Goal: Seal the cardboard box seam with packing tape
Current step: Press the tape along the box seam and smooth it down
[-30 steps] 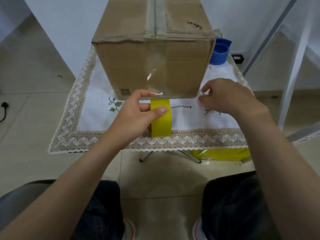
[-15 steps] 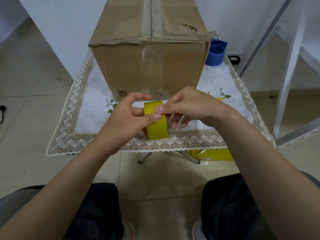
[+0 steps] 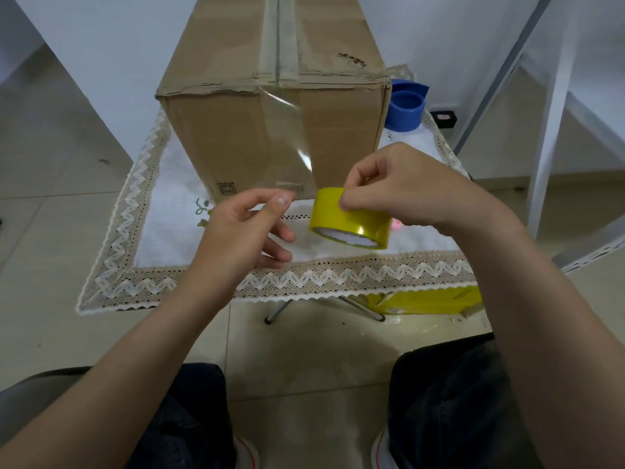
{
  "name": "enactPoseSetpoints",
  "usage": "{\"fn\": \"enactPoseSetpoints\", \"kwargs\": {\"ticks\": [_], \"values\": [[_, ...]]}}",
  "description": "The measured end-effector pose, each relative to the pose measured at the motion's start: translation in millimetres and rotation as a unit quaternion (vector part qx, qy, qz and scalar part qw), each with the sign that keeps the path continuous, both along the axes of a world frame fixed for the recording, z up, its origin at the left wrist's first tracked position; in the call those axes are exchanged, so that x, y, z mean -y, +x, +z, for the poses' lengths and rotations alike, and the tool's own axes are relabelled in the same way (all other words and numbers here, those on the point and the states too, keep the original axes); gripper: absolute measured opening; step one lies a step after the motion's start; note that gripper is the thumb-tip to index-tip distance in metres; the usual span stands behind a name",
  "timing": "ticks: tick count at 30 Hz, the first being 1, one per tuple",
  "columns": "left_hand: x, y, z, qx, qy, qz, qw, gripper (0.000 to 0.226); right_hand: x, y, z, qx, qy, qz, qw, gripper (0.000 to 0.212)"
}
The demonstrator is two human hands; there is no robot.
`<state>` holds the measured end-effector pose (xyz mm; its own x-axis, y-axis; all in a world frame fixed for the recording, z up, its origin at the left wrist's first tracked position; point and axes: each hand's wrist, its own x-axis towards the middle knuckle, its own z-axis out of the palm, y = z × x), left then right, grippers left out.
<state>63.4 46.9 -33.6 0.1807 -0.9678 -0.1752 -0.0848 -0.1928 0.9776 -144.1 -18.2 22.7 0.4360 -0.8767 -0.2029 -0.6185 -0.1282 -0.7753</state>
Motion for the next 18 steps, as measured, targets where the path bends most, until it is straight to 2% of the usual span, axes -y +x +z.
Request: {"fn": "enactPoseSetpoints", "kwargs": {"ticks": [4, 8, 14, 18], "values": [[4, -1, -2, 0.007, 0.002, 0.036, 0.999, 0.02, -2, -10, 9, -0.054, -0.022, 0.012, 0.998, 0.016], [7, -3, -5, 0.027, -0.01, 0.06, 0.998, 0.021, 6, -20, 4, -0.116, -0.076, -0.062, 0.988, 0.017], [15, -12, -7, 0.019, 0.002, 0.072, 0.997, 0.02, 23, -41, -10, -0.199, -0.185, -0.203, 0.941, 0.023], [19, -15, -11, 0.03, -0.002, 0.065, 0.997, 0.02, 38, -59, -33, -0.192, -0.264, -0.254, 0.911, 0.014]]}}
